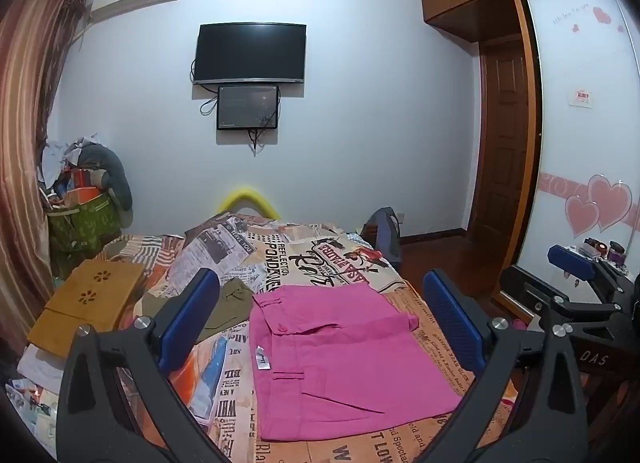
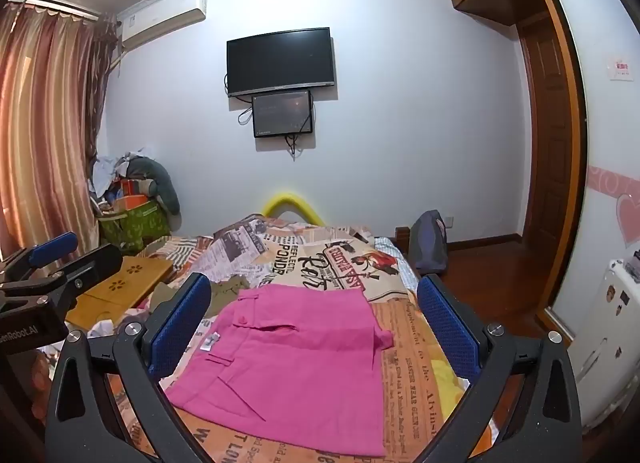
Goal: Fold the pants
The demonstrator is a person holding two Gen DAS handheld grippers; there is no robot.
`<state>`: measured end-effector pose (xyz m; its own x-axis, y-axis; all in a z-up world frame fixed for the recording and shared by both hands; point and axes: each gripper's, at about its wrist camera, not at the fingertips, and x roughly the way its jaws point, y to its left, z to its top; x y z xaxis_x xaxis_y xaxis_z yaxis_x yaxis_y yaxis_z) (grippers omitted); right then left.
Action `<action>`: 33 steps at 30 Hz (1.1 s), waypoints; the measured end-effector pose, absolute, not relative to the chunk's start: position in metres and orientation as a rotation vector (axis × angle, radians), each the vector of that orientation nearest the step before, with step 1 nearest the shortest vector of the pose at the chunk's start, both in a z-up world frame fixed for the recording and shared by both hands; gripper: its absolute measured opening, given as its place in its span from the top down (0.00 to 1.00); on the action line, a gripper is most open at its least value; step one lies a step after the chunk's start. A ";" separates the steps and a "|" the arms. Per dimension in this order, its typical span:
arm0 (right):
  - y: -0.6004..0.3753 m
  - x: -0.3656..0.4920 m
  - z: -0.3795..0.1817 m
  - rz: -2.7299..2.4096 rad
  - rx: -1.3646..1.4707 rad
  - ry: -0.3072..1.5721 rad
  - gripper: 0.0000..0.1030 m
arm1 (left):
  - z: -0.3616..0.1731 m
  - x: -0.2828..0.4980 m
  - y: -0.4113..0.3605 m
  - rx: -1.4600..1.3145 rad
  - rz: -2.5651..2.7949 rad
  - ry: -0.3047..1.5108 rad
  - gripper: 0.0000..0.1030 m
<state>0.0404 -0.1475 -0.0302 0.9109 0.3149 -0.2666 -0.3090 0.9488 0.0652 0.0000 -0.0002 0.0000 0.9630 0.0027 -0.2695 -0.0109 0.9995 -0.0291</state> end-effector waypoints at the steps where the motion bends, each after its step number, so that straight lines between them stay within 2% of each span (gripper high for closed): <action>1: -0.147 0.040 -0.030 0.321 0.022 0.280 0.00 | 0.000 0.000 0.000 -0.032 0.006 0.275 0.00; 12: -0.143 0.037 -0.017 0.325 0.021 0.270 0.00 | -0.002 0.001 -0.005 -0.039 0.010 0.273 0.00; 33: -0.146 0.036 -0.026 0.335 0.026 0.251 0.00 | 0.004 0.001 0.001 -0.045 0.008 0.273 0.00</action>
<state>0.0358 -0.1461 -0.0258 0.9138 0.3285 -0.2389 -0.3220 0.9444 0.0670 0.0005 0.0014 0.0040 0.9629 0.0019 -0.2697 -0.0141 0.9990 -0.0433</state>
